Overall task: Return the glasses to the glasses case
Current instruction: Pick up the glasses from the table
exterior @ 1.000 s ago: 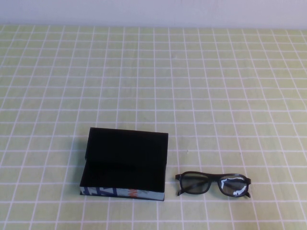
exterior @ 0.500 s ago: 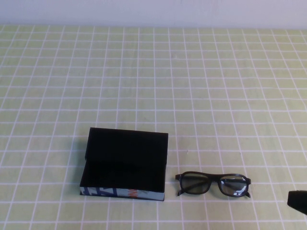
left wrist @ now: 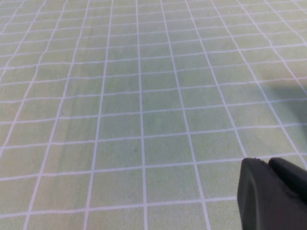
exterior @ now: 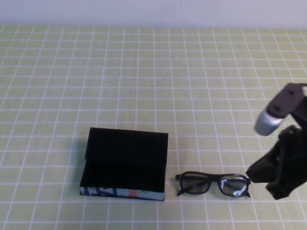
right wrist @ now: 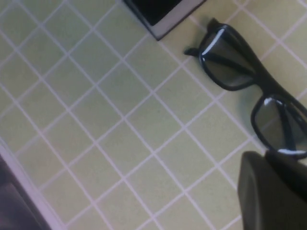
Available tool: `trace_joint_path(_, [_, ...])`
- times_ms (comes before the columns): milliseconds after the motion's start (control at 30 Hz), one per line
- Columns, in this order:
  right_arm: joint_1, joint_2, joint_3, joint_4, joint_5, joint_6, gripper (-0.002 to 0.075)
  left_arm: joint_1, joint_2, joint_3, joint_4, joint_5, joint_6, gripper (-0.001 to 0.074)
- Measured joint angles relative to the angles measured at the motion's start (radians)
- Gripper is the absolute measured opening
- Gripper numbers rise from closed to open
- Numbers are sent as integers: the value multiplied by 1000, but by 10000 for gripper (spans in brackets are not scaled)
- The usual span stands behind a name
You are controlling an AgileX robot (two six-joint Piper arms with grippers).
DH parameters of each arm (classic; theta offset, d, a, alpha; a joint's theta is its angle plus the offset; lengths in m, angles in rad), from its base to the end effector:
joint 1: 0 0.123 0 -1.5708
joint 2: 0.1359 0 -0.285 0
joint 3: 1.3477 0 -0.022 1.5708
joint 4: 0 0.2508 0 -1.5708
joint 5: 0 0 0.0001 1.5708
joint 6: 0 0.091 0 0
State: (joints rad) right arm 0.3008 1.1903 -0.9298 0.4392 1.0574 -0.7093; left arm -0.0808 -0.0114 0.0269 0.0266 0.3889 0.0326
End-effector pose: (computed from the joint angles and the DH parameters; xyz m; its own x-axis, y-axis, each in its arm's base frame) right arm 0.1938 0.0954 0.2995 -0.5953 -0.6360 -0.4911 -0.7721 0.6220 0.1305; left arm 0.0521 -0.0033 0.1698 -0.3062 0.0822 -0.9484 0.0888 0.9944 0.0575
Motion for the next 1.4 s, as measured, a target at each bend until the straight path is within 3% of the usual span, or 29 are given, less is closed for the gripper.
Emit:
trace_joint_path(200, [174,220,-161,-173,43,-59,-11,0,0,0,0,0,0,-4])
trace_joint_path(367, [223,365,-246,-286,77,-63,6,0,0,0,0,0,0,-4])
trace_joint_path(733, [258,484,-285,-358,16,-326,307,0,0,0,0,0,0,-4])
trace_joint_path(833, [259,505,-288,-370,-40,-347,358,0,0,0,0,0,0,-4])
trace_joint_path(1400, [259,641,-327,-378,-67,-355,393,0,0,0,0,0,0,-4])
